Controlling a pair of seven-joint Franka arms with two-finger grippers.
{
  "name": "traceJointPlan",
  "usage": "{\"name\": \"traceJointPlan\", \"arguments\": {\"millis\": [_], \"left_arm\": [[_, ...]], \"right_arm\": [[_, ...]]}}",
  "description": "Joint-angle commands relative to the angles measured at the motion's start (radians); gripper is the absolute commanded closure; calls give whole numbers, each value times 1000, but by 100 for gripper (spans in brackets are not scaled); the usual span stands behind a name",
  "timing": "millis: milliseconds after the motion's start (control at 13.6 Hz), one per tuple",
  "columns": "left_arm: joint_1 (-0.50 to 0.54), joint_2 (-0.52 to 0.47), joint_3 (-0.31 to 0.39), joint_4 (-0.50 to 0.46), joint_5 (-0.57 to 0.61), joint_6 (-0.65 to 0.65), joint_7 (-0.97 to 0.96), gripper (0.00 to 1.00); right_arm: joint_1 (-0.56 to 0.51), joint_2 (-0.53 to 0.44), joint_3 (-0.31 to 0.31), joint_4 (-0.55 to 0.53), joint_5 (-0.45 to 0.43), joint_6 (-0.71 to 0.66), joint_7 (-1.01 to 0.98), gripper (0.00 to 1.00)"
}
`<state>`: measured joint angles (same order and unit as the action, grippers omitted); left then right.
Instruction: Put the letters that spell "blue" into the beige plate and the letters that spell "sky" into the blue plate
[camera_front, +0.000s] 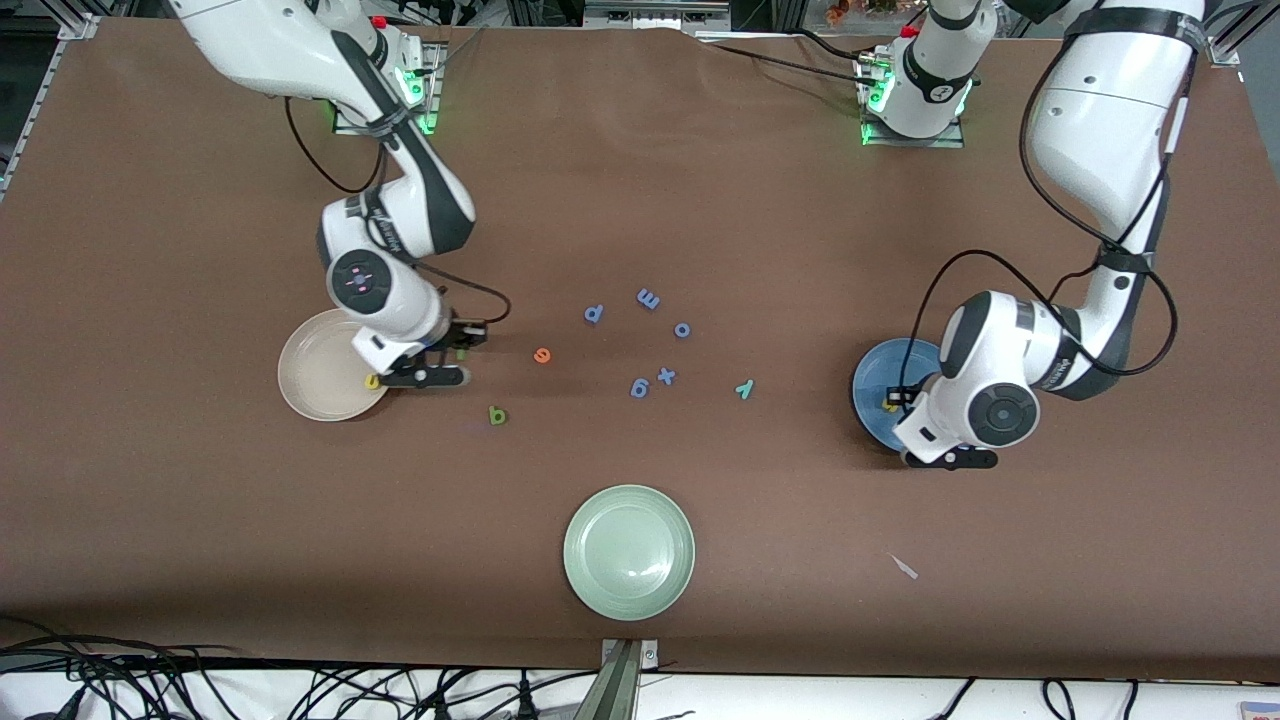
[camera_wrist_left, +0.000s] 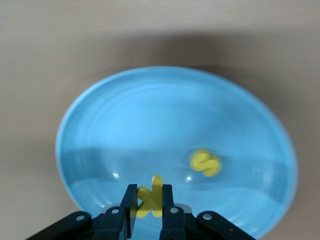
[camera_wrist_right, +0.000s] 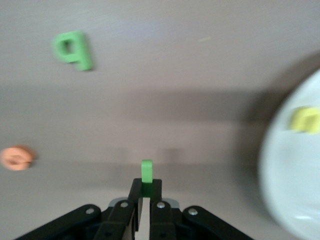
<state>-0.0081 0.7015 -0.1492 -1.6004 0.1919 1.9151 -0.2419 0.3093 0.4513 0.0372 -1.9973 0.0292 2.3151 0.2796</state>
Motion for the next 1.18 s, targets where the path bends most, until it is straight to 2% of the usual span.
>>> {"name": "traceJointPlan", "arguments": {"millis": [0,147,295,369,442,516,590,737,885,1106], "left_arm": [[20,-22,-16,-15,21,-13,65,0],[2,-39,-36,-9,3,-13,53,0],[-1,-54,-114,0,-15,-13,11,0],[-4,-54,-151,13,-14,-13,15,0],[-7,-50,-179,17,-14,-5,15,0],[-10,-39,-199,16,-12,4,16,0],[-24,-31,-220,16,-5,31,23,0],[-85,-24,-233,-2,-3,122,26,10],[-136,1,-233,-4,-5,212,6,17],[-174,45,-231,-10,-3,309,-5,26]], "right_arm": [[-4,-16,-88,-3,0,-45,-161,99],[-4,-20,-143,-2,0,-65,-210,99],[-10,-14,-197,12,0,-69,-288,99],[-24,-11,-206,14,0,-69,-315,96],[-44,-7,-206,17,0,-69,-329,73],[-55,-5,-206,18,1,-68,-330,11],[-55,-5,-204,23,8,-68,-329,0],[-44,-6,-195,67,12,-98,-320,0],[-23,22,-186,151,72,-156,-283,0],[2,64,-140,221,84,-160,-209,0]]}}
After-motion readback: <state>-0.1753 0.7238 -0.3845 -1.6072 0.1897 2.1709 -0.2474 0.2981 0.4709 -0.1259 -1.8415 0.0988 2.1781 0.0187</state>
